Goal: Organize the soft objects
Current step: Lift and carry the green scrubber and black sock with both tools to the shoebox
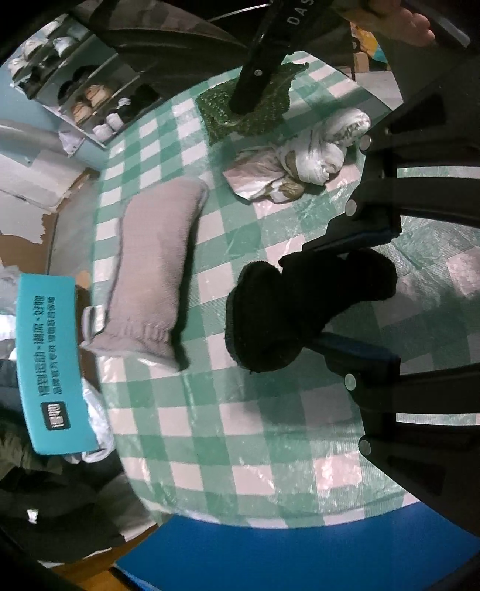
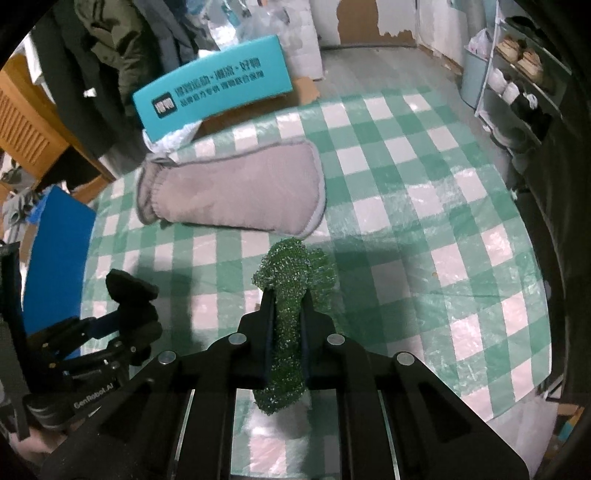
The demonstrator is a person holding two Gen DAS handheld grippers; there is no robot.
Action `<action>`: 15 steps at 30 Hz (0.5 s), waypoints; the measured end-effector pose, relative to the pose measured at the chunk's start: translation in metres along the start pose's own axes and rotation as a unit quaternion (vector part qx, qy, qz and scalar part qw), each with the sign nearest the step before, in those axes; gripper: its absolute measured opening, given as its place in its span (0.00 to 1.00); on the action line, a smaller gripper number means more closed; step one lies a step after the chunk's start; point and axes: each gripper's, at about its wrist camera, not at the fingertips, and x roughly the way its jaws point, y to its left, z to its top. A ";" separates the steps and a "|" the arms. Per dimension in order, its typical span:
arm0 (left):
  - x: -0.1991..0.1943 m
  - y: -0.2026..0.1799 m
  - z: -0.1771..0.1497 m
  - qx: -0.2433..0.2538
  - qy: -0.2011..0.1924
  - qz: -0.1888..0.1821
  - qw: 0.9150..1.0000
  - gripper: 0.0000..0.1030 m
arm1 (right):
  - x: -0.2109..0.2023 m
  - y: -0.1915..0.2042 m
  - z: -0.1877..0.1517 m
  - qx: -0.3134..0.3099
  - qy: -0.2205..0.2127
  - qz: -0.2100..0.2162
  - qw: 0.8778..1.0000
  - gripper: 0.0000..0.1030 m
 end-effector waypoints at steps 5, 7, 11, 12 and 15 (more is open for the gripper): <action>-0.016 0.004 0.002 -0.004 -0.016 0.002 1.000 0.41 | -0.016 0.010 0.004 -0.012 -0.020 0.012 1.000 0.09; -0.022 0.005 0.002 -0.006 -0.021 0.004 1.000 0.41 | -0.021 0.016 0.005 -0.017 -0.027 0.018 0.999 0.09; -0.037 0.010 0.002 -0.007 -0.035 0.007 0.999 0.41 | -0.033 0.027 0.009 -0.029 -0.039 0.028 0.998 0.09; -0.040 0.011 0.002 -0.008 -0.039 0.007 0.999 0.41 | -0.035 0.029 0.010 -0.031 -0.042 0.031 0.998 0.09; -0.051 0.014 0.003 -0.008 -0.051 0.011 0.999 0.41 | -0.045 0.041 0.012 -0.043 -0.051 0.041 0.997 0.09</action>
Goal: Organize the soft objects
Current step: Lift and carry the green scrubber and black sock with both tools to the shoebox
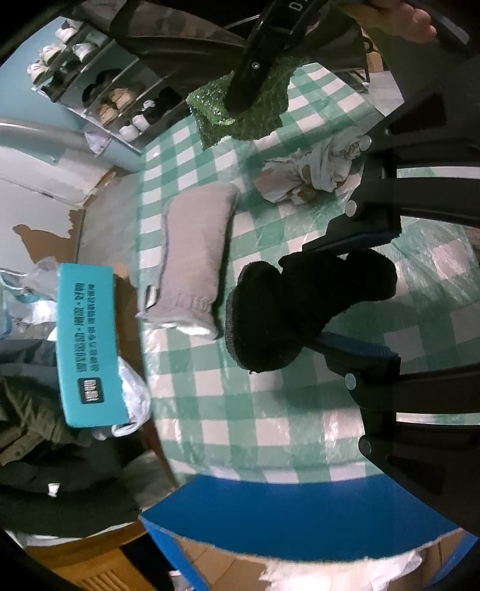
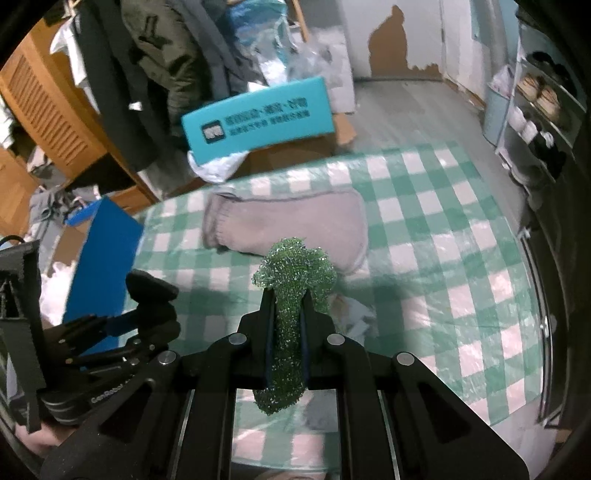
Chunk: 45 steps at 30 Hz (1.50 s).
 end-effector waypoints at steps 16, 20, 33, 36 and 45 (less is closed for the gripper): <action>-0.052 0.030 0.003 -0.020 -0.046 0.021 0.999 0.41 | -0.020 0.061 0.013 -0.055 -0.024 0.047 0.997 0.09; -0.062 0.041 0.001 -0.028 -0.056 0.025 0.998 0.41 | -0.022 0.078 0.016 -0.070 -0.029 0.059 0.995 0.09; -0.091 0.093 -0.003 -0.070 -0.085 0.053 0.993 0.41 | -0.017 0.132 0.029 -0.107 -0.036 0.090 0.990 0.09; -0.097 0.107 -0.004 -0.084 -0.090 0.057 0.991 0.41 | -0.013 0.146 0.031 -0.115 -0.035 0.097 0.988 0.09; -0.113 0.150 -0.004 -0.122 -0.105 0.069 0.985 0.41 | 0.002 0.190 0.039 -0.147 -0.027 0.115 0.982 0.09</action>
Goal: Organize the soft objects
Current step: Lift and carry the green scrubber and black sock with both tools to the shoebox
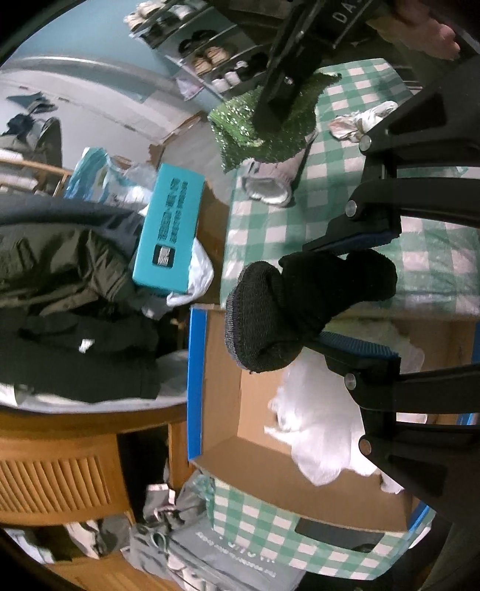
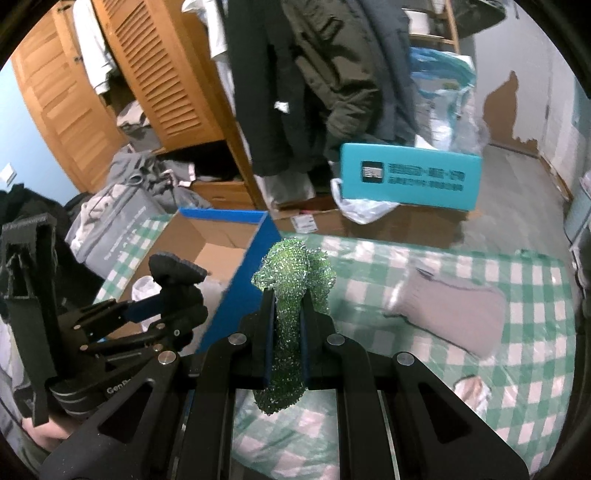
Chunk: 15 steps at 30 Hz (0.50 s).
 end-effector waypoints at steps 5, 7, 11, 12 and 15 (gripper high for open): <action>-0.003 0.027 0.008 -0.021 -0.007 0.012 1.000 0.41 | 0.017 0.023 0.011 -0.020 0.006 0.016 1.000 0.09; -0.004 0.038 0.011 -0.030 -0.010 0.017 0.999 0.40 | 0.025 0.033 0.016 -0.028 0.009 0.022 0.999 0.09; -0.005 0.056 0.017 -0.037 -0.014 0.030 0.999 0.41 | 0.037 0.049 0.024 -0.041 0.014 0.034 0.998 0.09; -0.005 0.060 0.019 -0.038 -0.014 0.035 0.999 0.41 | 0.041 0.055 0.027 -0.047 0.014 0.037 0.998 0.09; -0.004 0.074 0.022 -0.043 -0.013 0.044 0.998 0.41 | 0.051 0.068 0.033 -0.057 0.016 0.046 0.997 0.09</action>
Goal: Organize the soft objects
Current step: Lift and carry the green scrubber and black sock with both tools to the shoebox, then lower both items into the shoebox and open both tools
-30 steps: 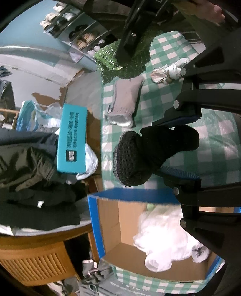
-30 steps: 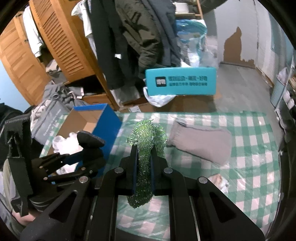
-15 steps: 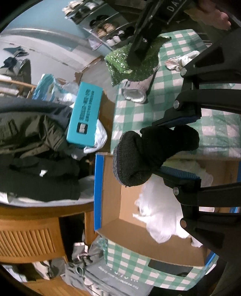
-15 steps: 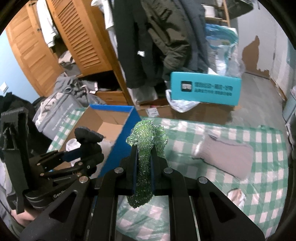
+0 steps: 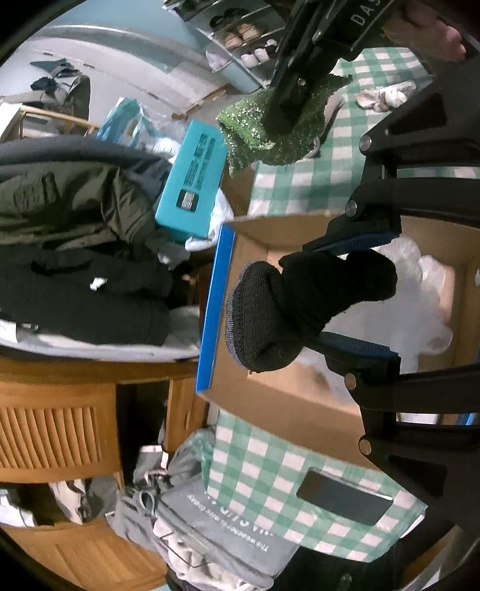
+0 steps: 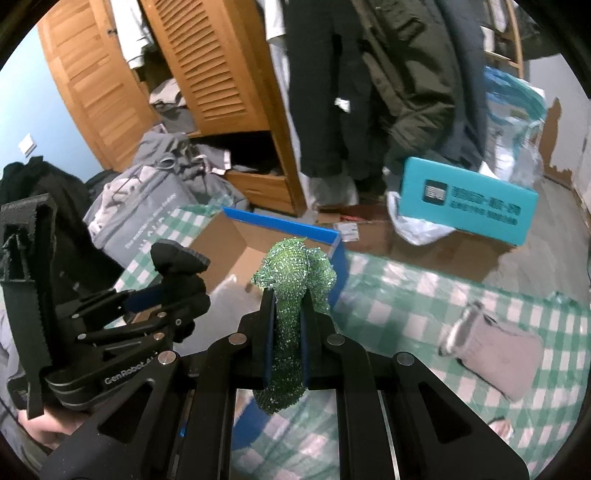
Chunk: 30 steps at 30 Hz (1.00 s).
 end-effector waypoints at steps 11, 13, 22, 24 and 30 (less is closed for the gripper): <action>0.018 0.036 0.011 -0.016 0.014 0.028 0.999 0.41 | 0.048 0.030 0.020 -0.020 0.029 0.024 0.999 0.09; 0.022 0.040 0.013 -0.019 0.018 0.028 0.999 0.41 | 0.059 0.032 0.020 -0.019 0.039 0.027 0.999 0.09; 0.048 0.053 0.008 -0.051 0.051 0.037 0.997 0.41 | 0.090 0.028 0.015 0.000 0.081 0.044 0.996 0.10; 0.047 0.052 0.008 -0.049 0.049 0.047 0.997 0.43 | 0.091 0.028 0.016 0.000 0.083 0.047 0.995 0.18; 0.044 0.048 0.005 -0.034 0.044 0.055 0.997 0.56 | 0.086 0.025 0.018 0.007 0.075 0.041 0.996 0.48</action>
